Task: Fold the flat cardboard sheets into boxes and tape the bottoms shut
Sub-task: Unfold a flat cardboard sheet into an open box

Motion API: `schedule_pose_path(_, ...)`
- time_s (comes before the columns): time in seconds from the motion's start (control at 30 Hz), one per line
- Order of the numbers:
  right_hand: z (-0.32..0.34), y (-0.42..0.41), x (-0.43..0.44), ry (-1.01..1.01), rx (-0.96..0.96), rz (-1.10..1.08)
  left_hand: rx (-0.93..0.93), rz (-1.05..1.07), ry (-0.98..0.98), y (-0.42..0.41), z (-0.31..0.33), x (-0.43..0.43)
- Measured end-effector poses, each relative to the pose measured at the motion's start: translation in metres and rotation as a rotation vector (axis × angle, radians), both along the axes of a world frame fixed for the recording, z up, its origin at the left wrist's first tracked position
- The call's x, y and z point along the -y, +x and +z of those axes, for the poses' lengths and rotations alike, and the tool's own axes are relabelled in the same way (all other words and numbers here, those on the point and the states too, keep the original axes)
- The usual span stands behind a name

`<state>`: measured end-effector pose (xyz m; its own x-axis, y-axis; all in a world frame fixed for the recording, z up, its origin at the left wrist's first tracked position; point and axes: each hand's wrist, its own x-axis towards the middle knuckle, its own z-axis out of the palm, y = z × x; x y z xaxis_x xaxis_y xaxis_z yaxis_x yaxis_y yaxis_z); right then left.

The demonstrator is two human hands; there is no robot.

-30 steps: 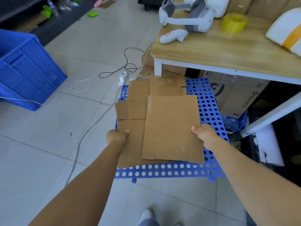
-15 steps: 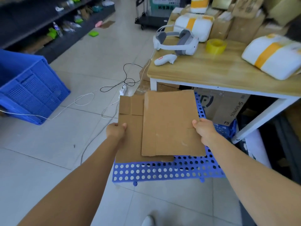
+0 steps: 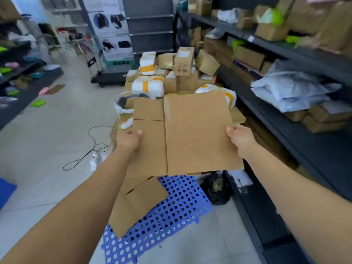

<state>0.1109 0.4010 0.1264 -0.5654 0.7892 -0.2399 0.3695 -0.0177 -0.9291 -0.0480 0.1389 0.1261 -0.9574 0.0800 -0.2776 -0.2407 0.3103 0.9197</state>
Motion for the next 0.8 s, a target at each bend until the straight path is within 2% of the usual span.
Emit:
schedule_pose_path(0.17, 0.028, 0.094, -0.030, 0.076, -0.015, -0.302, -0.021, -0.275, 0.042, 0.018, 0.023, -0.083)
schedule_pose_path(0.33, 0.035, 0.210, -0.019, 0.060, -0.004, -0.626, 0.017, -0.587, 0.092, 0.077, 0.028, -0.152)
schedule_pose_path(0.6, 0.036, 0.412, 0.038, 0.048, 0.021, -1.118, 0.053, -1.084, 0.049, 0.250, 0.024, -0.240)
schedule_pose_path(0.8, 0.040, 0.542, 0.061, 0.080, -0.007, -1.392, 0.051, -1.325, 0.018, 0.394, 0.026, -0.291)
